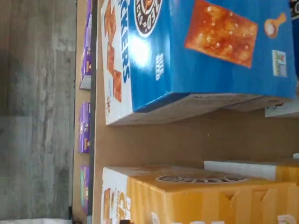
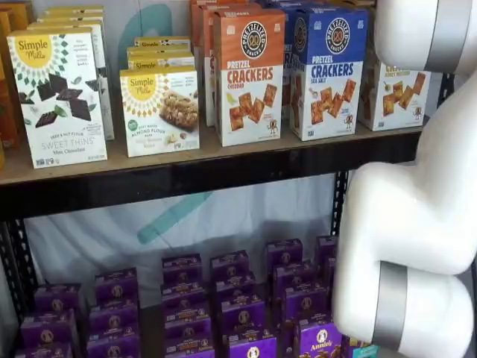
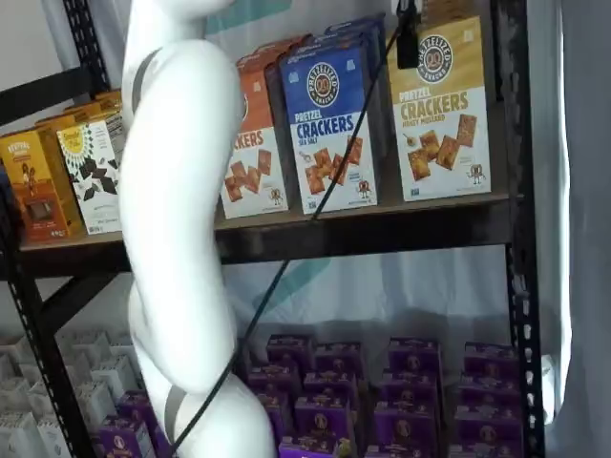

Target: Retrieve the yellow and white box located on the top shelf, the sixth one from the left

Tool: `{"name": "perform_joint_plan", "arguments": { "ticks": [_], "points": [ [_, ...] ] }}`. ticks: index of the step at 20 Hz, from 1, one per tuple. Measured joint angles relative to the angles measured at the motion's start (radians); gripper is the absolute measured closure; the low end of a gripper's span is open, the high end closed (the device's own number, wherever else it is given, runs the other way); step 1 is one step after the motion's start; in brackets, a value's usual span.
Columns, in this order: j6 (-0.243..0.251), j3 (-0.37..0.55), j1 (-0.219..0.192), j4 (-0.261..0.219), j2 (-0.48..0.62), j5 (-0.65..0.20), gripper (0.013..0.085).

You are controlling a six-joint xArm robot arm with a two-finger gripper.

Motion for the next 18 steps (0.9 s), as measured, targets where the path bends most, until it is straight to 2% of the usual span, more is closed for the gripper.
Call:
{"name": "perform_joint_plan", "arguments": {
  "ticks": [4, 8, 13, 18],
  "points": [
    [0.013, -0.058, 0.022, -0.052, 0.03, 0.064, 0.013],
    [0.021, -0.092, 0.034, -0.077, 0.046, 0.107, 0.013],
    [0.022, -0.048, 0.049, -0.104, 0.016, 0.092, 0.013],
    [0.021, -0.013, 0.049, -0.102, -0.006, 0.075, 0.013]
  ]
}}
